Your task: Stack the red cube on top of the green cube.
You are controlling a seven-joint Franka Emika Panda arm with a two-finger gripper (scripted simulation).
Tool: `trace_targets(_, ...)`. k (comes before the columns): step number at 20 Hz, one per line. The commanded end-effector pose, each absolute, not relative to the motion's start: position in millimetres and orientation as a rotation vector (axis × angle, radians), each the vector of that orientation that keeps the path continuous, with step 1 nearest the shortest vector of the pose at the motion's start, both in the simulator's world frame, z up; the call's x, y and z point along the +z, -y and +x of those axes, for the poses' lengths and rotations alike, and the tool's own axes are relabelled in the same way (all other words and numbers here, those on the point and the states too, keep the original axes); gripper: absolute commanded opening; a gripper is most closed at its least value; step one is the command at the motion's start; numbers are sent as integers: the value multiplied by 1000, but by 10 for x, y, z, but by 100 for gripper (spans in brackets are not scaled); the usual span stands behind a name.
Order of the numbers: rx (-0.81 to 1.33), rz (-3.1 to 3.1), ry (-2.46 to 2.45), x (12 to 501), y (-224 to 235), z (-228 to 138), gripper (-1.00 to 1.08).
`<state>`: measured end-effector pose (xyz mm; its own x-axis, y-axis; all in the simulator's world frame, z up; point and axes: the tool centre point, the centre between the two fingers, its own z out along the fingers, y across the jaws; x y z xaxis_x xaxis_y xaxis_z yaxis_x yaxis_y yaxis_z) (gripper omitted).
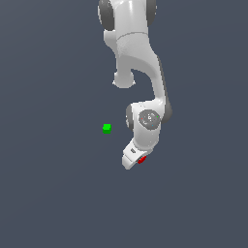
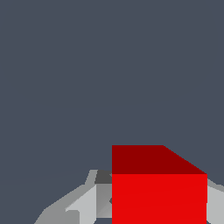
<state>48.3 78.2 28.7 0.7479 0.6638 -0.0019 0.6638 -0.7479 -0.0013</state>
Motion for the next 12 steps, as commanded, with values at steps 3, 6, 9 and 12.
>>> trace_targets(3, 0, -2937, 1115, 511, -782, 484, -100)
trace_targets(6, 0, -2937, 1115, 736, -781, 480, -100)
trace_targets(9, 0, -2937, 1116, 937, -784, 478, -100)
trace_targets(12, 0, -2937, 1116, 1084, -785, 479, -100)
